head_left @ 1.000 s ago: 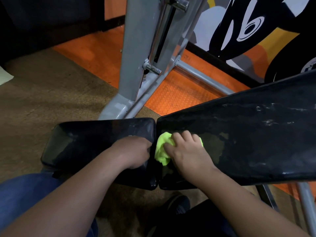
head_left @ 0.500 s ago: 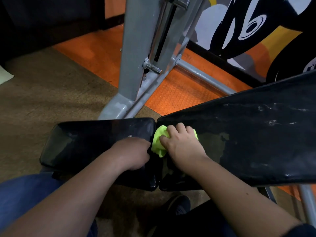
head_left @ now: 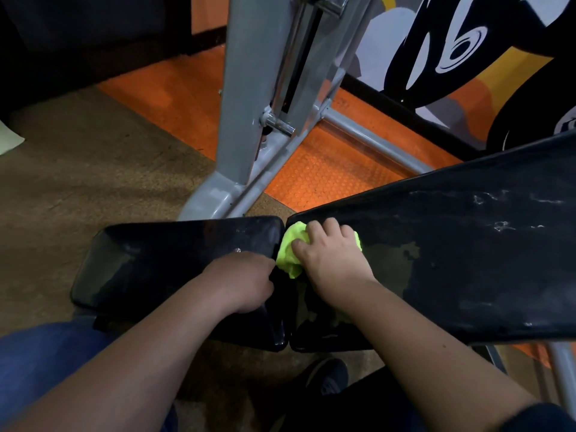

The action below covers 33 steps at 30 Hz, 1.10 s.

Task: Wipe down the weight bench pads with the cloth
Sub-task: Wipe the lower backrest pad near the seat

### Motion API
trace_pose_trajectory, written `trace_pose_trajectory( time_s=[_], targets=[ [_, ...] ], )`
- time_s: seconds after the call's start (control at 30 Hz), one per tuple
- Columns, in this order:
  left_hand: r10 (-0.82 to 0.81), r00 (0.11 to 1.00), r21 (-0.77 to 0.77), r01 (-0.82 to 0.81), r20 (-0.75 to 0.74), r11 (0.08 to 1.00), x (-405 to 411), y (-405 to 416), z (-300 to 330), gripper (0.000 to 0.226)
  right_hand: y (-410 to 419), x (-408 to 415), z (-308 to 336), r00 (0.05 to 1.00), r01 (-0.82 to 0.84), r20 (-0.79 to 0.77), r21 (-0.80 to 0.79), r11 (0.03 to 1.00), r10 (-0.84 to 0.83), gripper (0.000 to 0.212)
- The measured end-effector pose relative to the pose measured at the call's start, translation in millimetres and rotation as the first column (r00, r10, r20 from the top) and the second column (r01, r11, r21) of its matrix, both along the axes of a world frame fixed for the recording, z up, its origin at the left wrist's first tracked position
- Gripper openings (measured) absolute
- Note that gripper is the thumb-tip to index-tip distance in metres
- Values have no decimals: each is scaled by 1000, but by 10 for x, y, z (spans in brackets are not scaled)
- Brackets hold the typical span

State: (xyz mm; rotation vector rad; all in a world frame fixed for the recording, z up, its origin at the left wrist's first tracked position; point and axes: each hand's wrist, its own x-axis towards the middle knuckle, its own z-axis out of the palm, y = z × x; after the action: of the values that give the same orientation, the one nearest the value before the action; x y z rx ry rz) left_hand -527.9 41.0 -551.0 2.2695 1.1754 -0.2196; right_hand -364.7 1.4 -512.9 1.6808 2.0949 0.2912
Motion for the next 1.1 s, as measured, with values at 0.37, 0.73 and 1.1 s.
trace_pose_trajectory(
  time_s=[0.37,0.73,1.1],
  targets=[
    [-1,1000,-10,1,-19,1000,24,2,11,15,86,89,-49,998,-53,-18,-16,998,52,44],
    [10,1000,5,-10,14,1000,-17,36,25,17,264,204,-14,999,-31,-33,32,999,32,37],
    [61,997,-10,-61,36,998,-2,62,24,15,525,189,-20,999,45,-13,97,994,-44,31]
  ],
)
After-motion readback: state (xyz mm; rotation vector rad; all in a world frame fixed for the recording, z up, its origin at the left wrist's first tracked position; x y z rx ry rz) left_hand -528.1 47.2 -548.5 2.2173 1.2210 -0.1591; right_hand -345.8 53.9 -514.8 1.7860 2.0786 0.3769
